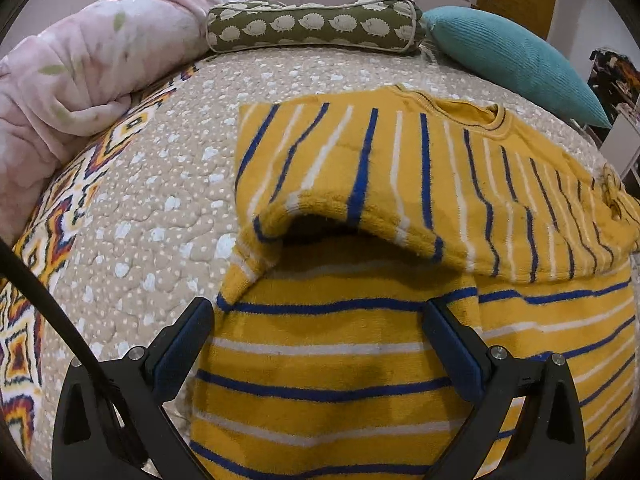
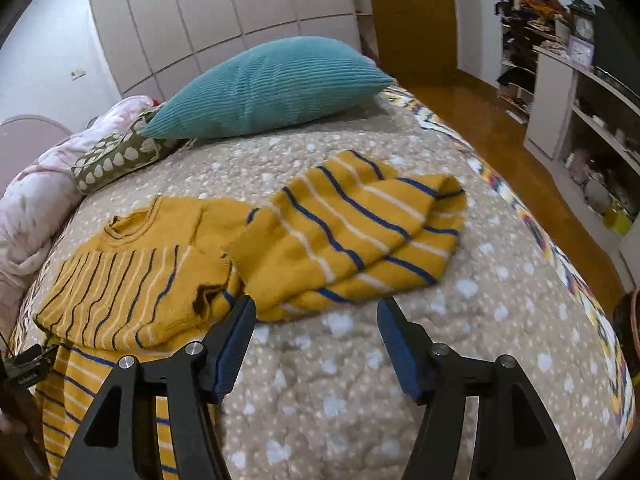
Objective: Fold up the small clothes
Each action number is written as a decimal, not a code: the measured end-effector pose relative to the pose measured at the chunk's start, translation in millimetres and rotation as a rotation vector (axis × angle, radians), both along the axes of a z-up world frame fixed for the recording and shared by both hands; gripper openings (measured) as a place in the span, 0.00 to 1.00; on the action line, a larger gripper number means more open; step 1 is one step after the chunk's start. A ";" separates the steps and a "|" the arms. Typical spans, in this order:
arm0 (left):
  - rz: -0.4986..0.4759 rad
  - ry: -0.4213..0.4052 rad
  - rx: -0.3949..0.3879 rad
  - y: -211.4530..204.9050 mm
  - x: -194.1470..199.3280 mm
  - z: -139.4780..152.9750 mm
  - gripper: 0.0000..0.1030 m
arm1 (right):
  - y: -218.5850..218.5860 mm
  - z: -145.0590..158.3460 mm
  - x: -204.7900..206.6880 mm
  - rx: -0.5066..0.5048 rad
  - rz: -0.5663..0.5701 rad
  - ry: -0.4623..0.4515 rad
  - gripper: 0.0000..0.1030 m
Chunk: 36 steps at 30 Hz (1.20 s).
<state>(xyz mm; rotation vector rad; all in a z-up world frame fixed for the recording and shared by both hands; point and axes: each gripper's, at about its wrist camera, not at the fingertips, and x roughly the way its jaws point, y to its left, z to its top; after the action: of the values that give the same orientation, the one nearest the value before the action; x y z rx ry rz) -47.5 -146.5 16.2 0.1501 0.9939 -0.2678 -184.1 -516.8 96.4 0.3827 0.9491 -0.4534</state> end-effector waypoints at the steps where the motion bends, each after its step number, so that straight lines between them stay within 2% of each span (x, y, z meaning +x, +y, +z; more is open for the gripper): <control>1: 0.004 0.002 -0.003 0.6 0.8 -0.9 1.00 | -1.9 -2.4 3.6 0.022 -0.003 -0.005 0.66; 5: 0.007 0.004 -0.003 3.4 3.7 -3.1 1.00 | -14.6 -13.5 17.1 0.095 -0.054 -0.026 0.66; 8: 0.010 0.001 0.001 2.3 4.6 -4.7 1.00 | -20.1 -21.8 29.2 0.121 -0.051 -0.013 0.61; 9: 0.009 0.002 -0.001 3.5 4.1 -4.3 1.00 | -21.9 -26.8 35.1 0.128 -0.055 0.000 0.55; 10: 0.010 0.002 -0.002 3.8 4.4 -4.4 1.00 | -22.8 -30.0 38.7 0.132 -0.051 0.004 0.38; 12: 0.007 0.003 -0.004 4.4 4.6 -4.4 1.00 | -24.1 -34.5 47.3 0.120 -0.031 0.022 0.11; 15: 0.012 0.004 -0.010 3.6 5.1 -5.1 1.00 | -23.0 -19.5 49.0 0.088 -0.014 -0.013 0.09; 17: 0.014 0.003 -0.013 4.5 5.5 -5.8 1.00 | -20.0 10.9 42.9 0.051 0.006 -0.092 0.09; 21: 0.016 0.003 -0.013 4.3 5.5 -5.1 1.00 | -11.7 72.4 35.6 0.040 0.077 -0.227 0.09; 25: 0.006 -0.001 -0.018 6.8 3.4 2.4 1.00 | 3.2 132.5 34.2 0.097 0.220 -0.345 0.09; 28: 0.015 -0.039 -0.031 13.9 1.0 17.0 1.00 | 23.3 170.1 27.5 0.156 0.346 -0.426 0.09; 31: 0.044 -0.064 -0.069 26.5 3.4 33.9 1.00 | 52.7 197.2 20.9 0.173 0.458 -0.467 0.09; 36: 0.090 -0.080 -0.139 51.5 9.4 60.2 1.00 | 107.0 224.4 24.6 0.179 0.645 -0.495 0.09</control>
<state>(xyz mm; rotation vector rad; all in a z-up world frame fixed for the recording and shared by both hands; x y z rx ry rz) -38.1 -95.0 76.4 -0.0102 0.8975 -0.2455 -159.5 -409.8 320.9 0.3076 0.5794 0.3097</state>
